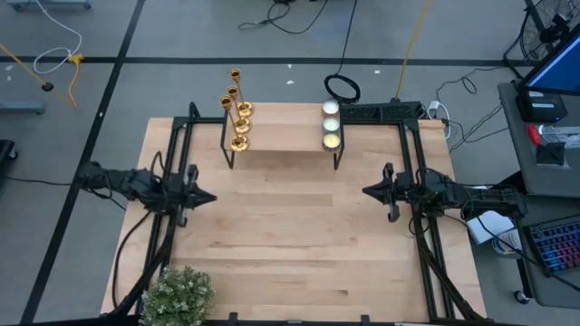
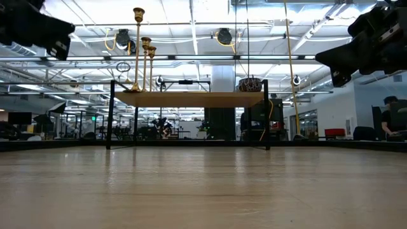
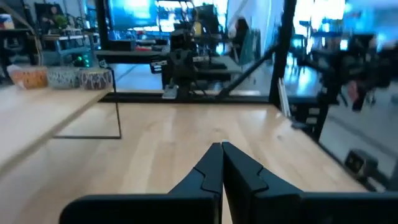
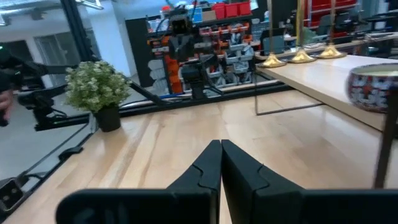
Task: Pick & Place candle stick holders
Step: Return to Home Position
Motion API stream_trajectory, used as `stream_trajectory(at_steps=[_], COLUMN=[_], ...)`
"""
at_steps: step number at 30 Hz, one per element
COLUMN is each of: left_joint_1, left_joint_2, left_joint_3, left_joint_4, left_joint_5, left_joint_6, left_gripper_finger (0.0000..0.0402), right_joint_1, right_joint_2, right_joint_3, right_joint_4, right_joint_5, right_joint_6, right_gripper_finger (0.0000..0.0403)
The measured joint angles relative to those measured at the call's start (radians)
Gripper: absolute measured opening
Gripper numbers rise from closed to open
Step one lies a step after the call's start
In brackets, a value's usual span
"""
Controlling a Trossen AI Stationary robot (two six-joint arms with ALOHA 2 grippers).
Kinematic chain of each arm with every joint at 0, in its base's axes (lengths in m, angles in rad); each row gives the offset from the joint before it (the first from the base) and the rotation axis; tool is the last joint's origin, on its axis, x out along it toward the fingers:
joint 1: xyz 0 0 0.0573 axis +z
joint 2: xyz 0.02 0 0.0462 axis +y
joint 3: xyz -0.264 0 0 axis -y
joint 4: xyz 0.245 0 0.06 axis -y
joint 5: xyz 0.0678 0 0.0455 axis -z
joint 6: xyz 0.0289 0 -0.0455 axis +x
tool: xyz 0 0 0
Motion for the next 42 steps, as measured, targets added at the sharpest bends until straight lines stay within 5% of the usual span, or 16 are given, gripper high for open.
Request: stream_trajectory(at_steps=[5,12,22,30,38,42], left_joint_1=[-0.001,0.008,0.013,0.092,0.187,0.214], left_joint_2=[-0.004,-0.002,0.003,0.004,0.004,0.004], left_joint_3=[-0.199,-0.191,-0.190,-0.190,-0.190,-0.190], left_joint_4=[0.303,0.400,0.271,0.270,0.259,0.245], left_joint_5=[-0.026,-0.077,0.014,-0.008,0.079,0.133], left_joint_6=[-0.061,0.109,0.030,0.039,0.019,-0.006], left_gripper_finger=[0.0012,0.0014,0.0025,0.0026,0.0026,0.0026], right_joint_1=[0.000,0.000,0.000,-0.015,-0.029,-0.013], right_joint_2=[0.000,0.000,0.001,0.001,0.001,0.001], right_joint_3=[0.000,0.000,0.000,0.000,0.000,0.000], right_joint_4=[-0.001,0.000,-0.004,0.027,0.021,0.021], right_joint_5=[0.010,0.008,0.028,0.273,0.109,0.113], right_joint_6=[0.001,0.002,-0.059,-0.051,-0.047,-0.089], right_gripper_finger=[0.0006,0.0006,0.0006,0.0006,0.0007,0.0007])
